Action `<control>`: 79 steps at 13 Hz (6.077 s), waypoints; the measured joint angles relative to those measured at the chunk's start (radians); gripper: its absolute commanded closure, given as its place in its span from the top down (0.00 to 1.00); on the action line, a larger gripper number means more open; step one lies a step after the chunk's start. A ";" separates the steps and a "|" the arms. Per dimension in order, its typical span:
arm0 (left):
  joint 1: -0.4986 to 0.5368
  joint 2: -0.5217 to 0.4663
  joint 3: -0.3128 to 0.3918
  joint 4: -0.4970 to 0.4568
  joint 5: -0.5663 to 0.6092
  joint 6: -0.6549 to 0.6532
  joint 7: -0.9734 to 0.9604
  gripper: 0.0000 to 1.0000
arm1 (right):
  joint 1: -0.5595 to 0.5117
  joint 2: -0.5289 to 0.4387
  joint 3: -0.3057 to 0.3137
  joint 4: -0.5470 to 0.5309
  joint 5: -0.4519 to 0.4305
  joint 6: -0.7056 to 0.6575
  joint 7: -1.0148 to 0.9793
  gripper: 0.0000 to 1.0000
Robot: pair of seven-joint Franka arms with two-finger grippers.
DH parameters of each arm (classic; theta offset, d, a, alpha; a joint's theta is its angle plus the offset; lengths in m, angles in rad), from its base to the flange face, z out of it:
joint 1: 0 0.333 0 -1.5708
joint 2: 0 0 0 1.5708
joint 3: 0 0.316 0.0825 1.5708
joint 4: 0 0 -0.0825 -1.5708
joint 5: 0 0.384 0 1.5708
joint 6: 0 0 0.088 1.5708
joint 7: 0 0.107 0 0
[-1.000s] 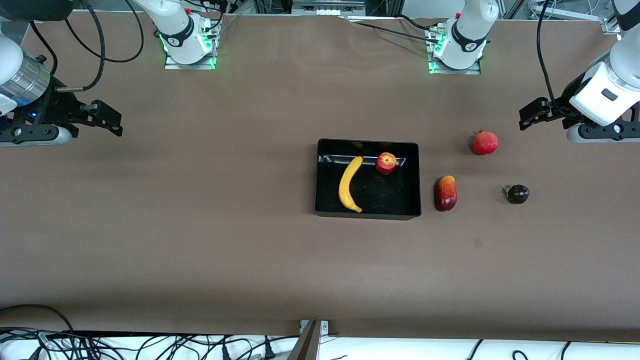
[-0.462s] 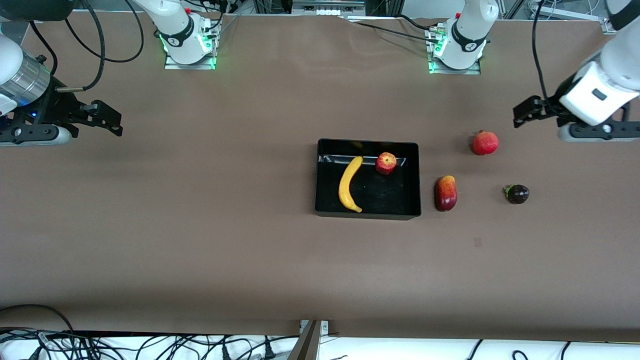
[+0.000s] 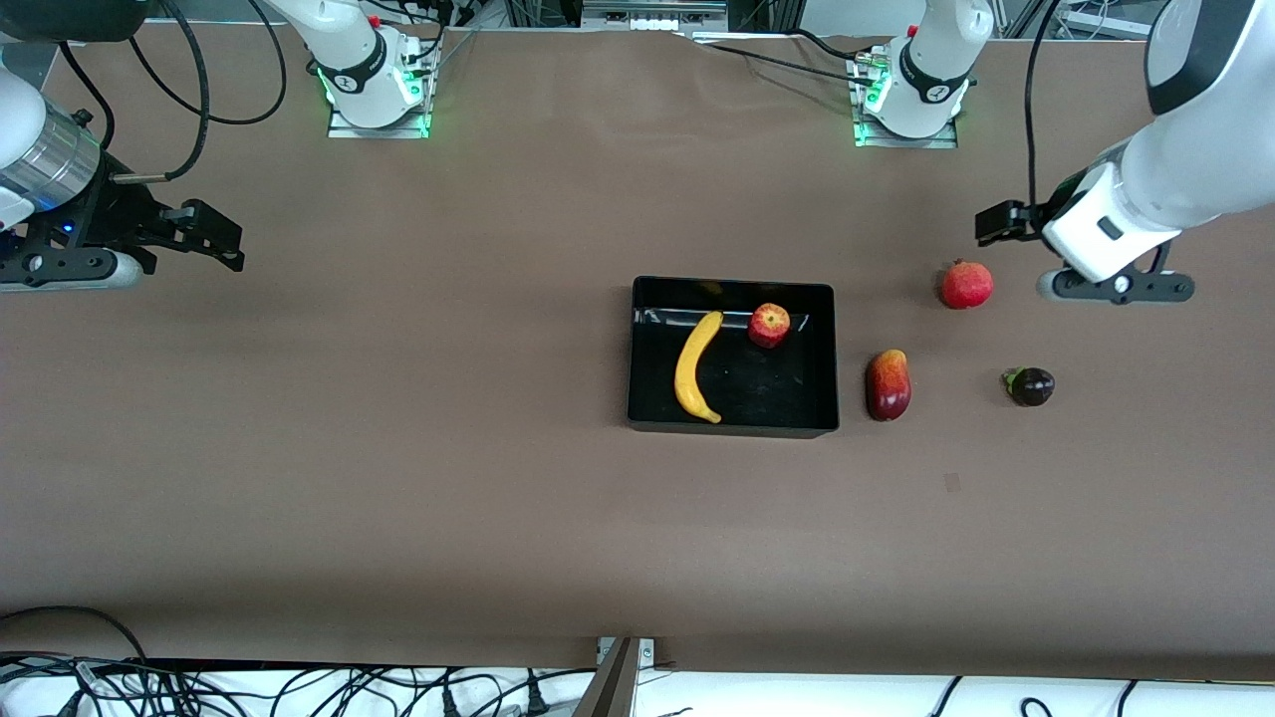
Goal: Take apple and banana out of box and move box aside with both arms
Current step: 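Reach the left gripper into the black box and grasp the red-yellow apple, then lift the apple out of the box toward the red apple, then lower the apple onto the table and open the left gripper, then move the left gripper into the box and grasp the yellow banana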
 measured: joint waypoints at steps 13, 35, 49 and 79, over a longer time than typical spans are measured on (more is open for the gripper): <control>-0.459 0.282 -0.023 -0.289 0.183 0.661 -0.560 1.00 | 0.000 0.000 0.000 0.000 0.000 0.001 0.000 1.00; -0.329 0.150 -0.006 -0.323 0.225 0.551 -0.453 0.23 | 0.000 0.000 0.000 0.000 0.000 0.001 0.000 1.00; -0.026 0.083 -0.005 -0.940 0.209 1.143 0.041 1.00 | 0.000 0.000 0.000 0.000 0.000 0.002 0.000 1.00; -0.310 0.618 -0.268 -0.134 0.339 0.954 -0.762 0.13 | 0.000 0.001 0.000 0.000 0.000 0.002 0.000 1.00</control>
